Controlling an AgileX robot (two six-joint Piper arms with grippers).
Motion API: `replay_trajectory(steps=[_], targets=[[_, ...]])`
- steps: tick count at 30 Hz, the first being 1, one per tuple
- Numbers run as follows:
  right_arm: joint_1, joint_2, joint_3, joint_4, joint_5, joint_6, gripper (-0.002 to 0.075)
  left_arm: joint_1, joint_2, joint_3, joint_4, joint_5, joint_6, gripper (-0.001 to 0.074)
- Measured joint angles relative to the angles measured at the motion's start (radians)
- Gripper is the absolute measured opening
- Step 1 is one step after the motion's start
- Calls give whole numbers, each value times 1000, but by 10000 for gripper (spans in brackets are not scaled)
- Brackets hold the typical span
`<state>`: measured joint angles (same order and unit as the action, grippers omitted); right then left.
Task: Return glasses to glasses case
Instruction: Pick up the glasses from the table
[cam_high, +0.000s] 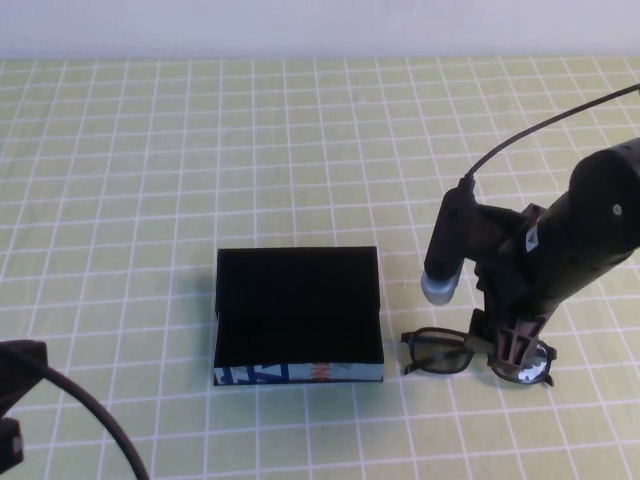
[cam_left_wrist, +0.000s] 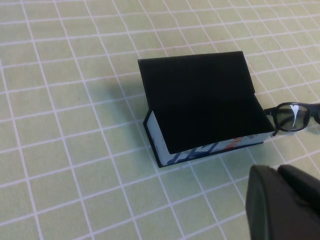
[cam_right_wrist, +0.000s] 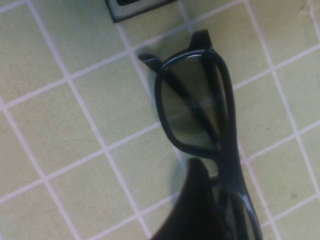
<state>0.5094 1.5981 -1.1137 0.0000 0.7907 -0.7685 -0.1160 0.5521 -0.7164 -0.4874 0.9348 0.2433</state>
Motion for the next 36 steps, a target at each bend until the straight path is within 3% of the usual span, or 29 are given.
replay_trajectory(steps=[13, 16, 23, 36], targets=[[1, 154, -4, -7, -12, 0, 445, 0, 0, 0, 0, 6, 0, -3], [1, 160, -4, -10, -15, 0, 375, 0, 0, 0, 0, 12, 0, -3], [1, 162, -5, -24, 1, 0, 64, 0, 0, 0, 0, 14, 0, -3], [2, 154, -25, -16, 51, 0, 15, 0, 0, 0, 0, 30, 4, -3]])
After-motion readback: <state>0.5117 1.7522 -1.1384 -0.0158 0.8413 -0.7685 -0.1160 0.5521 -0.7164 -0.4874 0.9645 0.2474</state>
